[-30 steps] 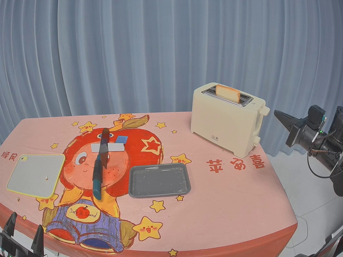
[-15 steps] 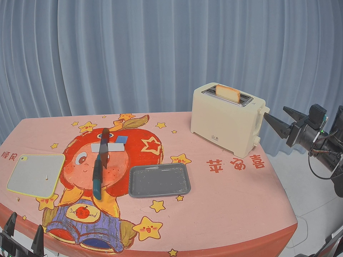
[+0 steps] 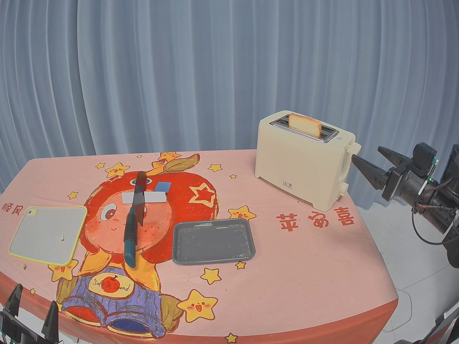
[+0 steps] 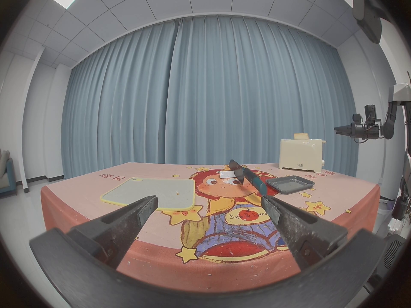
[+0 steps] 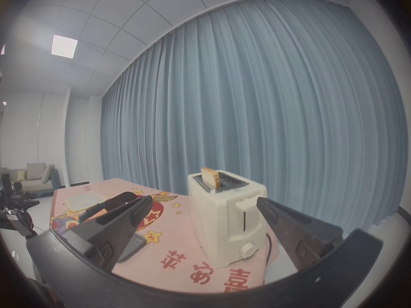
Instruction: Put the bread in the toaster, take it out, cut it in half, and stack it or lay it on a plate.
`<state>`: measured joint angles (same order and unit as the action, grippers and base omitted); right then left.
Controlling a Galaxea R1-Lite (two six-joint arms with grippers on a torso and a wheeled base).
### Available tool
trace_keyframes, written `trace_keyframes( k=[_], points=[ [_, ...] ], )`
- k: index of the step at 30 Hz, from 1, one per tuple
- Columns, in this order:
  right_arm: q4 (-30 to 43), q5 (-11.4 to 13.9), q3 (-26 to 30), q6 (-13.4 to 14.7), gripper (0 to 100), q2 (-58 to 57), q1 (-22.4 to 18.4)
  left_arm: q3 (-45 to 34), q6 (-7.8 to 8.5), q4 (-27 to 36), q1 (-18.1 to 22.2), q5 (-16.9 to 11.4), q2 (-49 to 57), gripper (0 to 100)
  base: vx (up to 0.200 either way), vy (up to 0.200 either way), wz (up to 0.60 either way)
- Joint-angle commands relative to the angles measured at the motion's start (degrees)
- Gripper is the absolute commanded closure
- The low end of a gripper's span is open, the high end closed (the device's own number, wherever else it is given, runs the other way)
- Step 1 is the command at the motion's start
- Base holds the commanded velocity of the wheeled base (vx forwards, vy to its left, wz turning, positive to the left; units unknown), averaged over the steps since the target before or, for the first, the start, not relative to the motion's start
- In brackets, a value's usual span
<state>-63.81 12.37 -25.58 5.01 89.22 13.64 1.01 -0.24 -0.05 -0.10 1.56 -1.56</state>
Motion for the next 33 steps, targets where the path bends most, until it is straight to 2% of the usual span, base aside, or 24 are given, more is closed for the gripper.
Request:
trace_keyframes(
  k=[1, 6, 10, 13, 16, 18, 22, 26, 32, 33],
  points=[
    [0.17, 0.11, 1.58, 0.09, 0, -0.63, 2.18, -1.01, -0.02, 0.05, 0.01, 0.02, -0.02, 0, 0.000, 0.000, 0.00],
    [2.28, 0.11, -2.20, -0.44, 0, 0.95, 2.18, -1.01, -0.02, 0.05, 0.01, 0.02, -0.02, 0, 0.000, 0.000, 0.00],
    [12.74, 0.99, -9.76, -1.67, 0, 1.48, 1.74, -1.01, 0.07, -0.04, 0.01, 0.02, -0.02, 0, 0.000, 0.000, 0.00],
    [15.73, 1.07, -14.24, -1.93, 0, 2.80, 1.39, -1.01, 0.07, -0.04, 0.01, 0.02, -0.02, 0, 0.000, 0.000, 0.00],
    [17.84, 1.16, -18.02, -3.34, 0, 4.12, 1.39, -1.01, 0.07, 0.05, 0.01, 0.02, -0.02, 0, 0.000, 0.000, 0.00],
    [21.35, 1.60, -22.68, -3.69, 0, 5.61, 1.48, -1.01, -0.02, -0.04, 0.01, 0.02, -0.02, 0, 0.000, 0.000, 0.00],
    [26.10, 1.60, -28.56, -4.31, 0, 8.42, 1.21, -1.01, -0.02, -0.04, 0.01, 0.02, -0.02, 0, 0.000, 0.000, 0.00],
    [28.03, 1.69, -32.08, -8.09, 0, 10.88, 0.42, -1.01, -0.02, 0.05, 0.01, 0.02, -0.02, 0, 0.000, 0.000, 0.00],
    [28.12, 2.04, -34.63, -10.37, 0, 14.75, 0.33, -1.01, -0.02, -0.04, 0.01, 0.02, -0.02, 0, 0.000, 0.000, 0.00],
    [28.12, 2.04, -35.68, -11.95, 0, 15.89, 0.16, -1.01, -0.02, -0.04, 0.01, 0.02, -0.02, 0, 0.000, 0.000, 0.00]
  ],
)
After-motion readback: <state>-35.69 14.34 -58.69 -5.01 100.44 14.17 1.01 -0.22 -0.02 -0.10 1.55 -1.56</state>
